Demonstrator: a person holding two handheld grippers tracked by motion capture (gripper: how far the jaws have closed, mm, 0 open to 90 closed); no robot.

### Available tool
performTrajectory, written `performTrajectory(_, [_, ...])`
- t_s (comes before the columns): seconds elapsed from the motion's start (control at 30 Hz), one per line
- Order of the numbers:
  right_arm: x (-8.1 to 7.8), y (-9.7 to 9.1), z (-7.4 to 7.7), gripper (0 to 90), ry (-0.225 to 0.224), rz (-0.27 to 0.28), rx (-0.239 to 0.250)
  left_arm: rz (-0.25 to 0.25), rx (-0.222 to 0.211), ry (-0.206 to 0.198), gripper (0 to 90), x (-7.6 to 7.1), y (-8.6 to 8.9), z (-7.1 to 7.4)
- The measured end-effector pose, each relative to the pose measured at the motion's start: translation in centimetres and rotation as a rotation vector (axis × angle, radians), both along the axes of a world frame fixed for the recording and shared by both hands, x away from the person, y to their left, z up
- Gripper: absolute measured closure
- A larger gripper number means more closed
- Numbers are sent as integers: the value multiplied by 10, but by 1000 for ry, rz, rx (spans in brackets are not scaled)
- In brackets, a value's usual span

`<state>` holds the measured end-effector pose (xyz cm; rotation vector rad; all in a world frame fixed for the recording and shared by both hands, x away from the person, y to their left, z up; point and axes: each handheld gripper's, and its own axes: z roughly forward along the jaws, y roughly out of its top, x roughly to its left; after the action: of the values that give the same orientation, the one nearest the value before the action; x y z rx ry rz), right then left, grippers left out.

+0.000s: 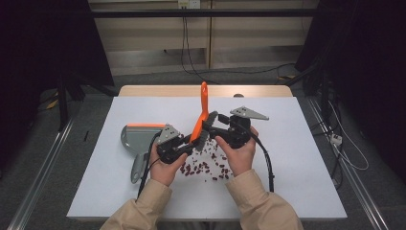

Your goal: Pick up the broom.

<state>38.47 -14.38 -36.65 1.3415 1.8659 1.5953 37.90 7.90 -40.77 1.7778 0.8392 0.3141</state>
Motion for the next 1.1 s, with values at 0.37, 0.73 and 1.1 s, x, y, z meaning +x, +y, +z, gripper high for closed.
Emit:
performTrajectory(0.37, [0, 34, -11, 294, 51, -101, 50, 28, 17, -56, 703, -6, -8, 0])
performTrajectory(0.73, [9, 30, -10, 572, 205, -118, 162, 36, 39, -143, 621, -18, -18, 7])
performTrajectory(1.1, [15, 18, -9, 703, 196, -84, 129, 32, -18, -99, 466, -11, -9, 8])
